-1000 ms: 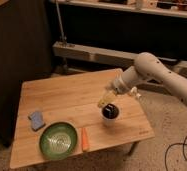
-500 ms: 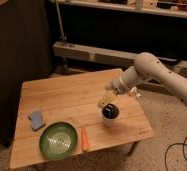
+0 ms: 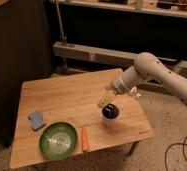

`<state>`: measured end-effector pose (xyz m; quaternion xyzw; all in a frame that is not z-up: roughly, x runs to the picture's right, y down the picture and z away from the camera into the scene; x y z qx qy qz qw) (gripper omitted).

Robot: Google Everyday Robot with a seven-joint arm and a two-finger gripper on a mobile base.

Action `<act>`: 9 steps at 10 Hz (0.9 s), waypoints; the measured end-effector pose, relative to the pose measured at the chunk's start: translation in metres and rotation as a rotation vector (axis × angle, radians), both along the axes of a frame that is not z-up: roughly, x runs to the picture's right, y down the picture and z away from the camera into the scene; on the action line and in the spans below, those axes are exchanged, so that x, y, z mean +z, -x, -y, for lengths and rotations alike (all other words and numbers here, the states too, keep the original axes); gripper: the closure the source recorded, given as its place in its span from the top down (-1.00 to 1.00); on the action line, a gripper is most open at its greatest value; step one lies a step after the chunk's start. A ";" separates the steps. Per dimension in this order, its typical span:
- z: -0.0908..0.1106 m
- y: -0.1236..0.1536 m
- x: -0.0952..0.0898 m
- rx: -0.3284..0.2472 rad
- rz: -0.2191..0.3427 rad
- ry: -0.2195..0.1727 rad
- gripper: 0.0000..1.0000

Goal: Push the ceramic bowl across the table

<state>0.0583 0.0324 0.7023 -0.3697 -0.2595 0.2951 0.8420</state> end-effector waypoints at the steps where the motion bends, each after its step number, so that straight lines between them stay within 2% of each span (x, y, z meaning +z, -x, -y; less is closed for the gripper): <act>1: 0.000 0.000 0.000 0.000 0.000 0.000 0.60; 7: 0.002 0.000 -0.001 -0.002 0.000 -0.003 0.60; 8: 0.001 0.001 -0.002 -0.030 0.008 0.002 0.60; 9: -0.002 0.012 -0.004 -0.081 0.027 0.010 0.60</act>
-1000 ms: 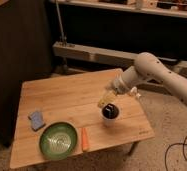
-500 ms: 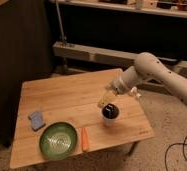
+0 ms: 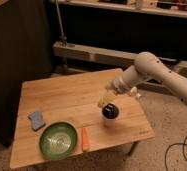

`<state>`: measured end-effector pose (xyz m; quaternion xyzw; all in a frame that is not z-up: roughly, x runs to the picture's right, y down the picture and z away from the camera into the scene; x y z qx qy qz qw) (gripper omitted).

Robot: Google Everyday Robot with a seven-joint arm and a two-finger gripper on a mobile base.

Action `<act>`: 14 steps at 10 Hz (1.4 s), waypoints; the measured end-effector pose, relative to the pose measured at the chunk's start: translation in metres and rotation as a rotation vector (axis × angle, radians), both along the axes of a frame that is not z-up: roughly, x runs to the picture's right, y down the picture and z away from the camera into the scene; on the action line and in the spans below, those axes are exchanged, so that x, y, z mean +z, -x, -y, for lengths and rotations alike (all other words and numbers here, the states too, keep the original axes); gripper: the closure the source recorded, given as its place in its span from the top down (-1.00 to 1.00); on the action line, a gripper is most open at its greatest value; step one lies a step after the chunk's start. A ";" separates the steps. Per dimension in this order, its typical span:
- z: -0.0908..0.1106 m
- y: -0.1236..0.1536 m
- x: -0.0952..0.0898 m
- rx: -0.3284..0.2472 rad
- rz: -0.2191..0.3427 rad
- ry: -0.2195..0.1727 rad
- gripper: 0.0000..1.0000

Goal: Push the ceramic bowl across the table

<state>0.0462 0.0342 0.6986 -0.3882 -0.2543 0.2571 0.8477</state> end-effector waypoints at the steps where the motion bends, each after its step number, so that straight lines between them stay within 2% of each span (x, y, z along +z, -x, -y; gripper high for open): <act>1: -0.007 0.021 -0.002 -0.066 0.029 0.009 0.60; 2: -0.018 0.049 -0.005 -0.135 0.065 0.020 0.58; 3: -0.032 0.080 -0.011 -0.195 0.102 0.027 0.45; 4: -0.045 0.099 -0.015 -0.233 0.129 0.030 0.30; 5: -0.068 0.129 -0.024 -0.292 0.174 0.024 0.02; 6: -0.086 0.150 -0.032 -0.338 0.210 -0.006 -0.19; 7: -0.102 0.168 -0.040 -0.377 0.242 -0.050 -0.38; 8: -0.123 0.189 -0.047 -0.420 0.287 -0.111 -0.62; 10: -0.159 0.215 -0.042 -0.494 0.340 -0.220 -0.96; 12: -0.189 0.224 -0.021 -0.537 0.315 -0.320 -1.00; 13: -0.196 0.227 -0.009 -0.548 0.293 -0.360 -1.00; 14: -0.196 0.227 0.007 -0.554 0.257 -0.391 -1.00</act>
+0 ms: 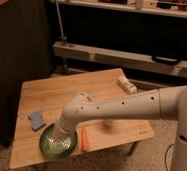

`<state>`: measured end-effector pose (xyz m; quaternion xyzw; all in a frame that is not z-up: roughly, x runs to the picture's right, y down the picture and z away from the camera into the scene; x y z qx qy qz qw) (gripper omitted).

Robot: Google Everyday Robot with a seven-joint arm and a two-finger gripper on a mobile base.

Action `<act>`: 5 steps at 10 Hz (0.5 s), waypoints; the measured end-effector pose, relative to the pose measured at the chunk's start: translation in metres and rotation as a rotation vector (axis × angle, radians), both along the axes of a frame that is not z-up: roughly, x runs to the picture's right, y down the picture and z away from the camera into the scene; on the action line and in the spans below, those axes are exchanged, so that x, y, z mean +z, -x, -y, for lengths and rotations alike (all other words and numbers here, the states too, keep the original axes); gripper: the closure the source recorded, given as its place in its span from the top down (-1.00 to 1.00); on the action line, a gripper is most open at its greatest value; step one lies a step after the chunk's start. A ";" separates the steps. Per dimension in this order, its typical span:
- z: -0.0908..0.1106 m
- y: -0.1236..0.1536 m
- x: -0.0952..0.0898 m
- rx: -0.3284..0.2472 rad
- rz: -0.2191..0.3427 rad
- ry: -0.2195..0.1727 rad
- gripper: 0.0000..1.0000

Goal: Push the ceramic bowl across the table

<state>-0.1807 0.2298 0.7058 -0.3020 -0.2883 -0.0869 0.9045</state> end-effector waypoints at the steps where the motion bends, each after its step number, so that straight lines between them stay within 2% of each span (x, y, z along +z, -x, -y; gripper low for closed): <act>1: 0.008 -0.001 0.010 -0.001 -0.020 -0.016 -1.00; 3: 0.032 -0.001 0.040 -0.034 -0.101 -0.034 -1.00; 5: 0.036 0.002 0.060 -0.081 -0.158 -0.011 -1.00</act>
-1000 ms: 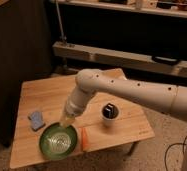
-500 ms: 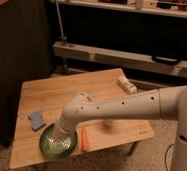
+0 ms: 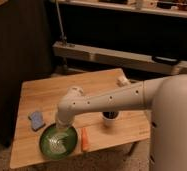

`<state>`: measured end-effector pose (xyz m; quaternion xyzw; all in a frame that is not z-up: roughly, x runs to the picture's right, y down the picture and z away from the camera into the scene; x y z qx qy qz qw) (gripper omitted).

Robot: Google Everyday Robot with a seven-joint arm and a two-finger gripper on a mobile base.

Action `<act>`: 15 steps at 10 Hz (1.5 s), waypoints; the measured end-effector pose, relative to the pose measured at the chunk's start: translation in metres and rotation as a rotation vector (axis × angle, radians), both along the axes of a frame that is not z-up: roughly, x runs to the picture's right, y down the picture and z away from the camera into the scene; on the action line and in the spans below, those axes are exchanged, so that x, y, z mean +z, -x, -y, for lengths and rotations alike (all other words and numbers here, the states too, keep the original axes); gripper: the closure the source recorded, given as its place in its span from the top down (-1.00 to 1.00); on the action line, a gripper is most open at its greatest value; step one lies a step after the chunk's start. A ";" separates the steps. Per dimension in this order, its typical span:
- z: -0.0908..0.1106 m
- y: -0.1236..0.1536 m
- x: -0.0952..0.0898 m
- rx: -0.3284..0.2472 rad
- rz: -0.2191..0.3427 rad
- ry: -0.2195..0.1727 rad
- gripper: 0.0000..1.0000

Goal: Push the ceramic bowl across the table

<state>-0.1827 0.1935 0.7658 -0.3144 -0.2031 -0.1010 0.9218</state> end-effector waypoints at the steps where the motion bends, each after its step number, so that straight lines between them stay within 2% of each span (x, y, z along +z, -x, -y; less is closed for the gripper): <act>1: -0.003 0.000 0.005 -0.018 -0.019 0.040 -1.00; 2: -0.006 -0.002 0.007 -0.026 -0.024 0.089 -1.00; 3: -0.007 -0.004 0.005 -0.030 -0.025 0.122 -1.00; 5: -0.003 -0.010 0.001 -0.037 -0.044 0.164 -1.00; 7: -0.002 -0.017 0.003 -0.043 -0.067 0.175 -1.00; 9: -0.010 -0.024 0.010 -0.047 -0.095 0.192 -1.00; 13: -0.024 -0.026 0.016 -0.052 -0.102 0.219 -1.00; 15: -0.027 -0.022 0.019 -0.048 -0.093 0.220 -1.00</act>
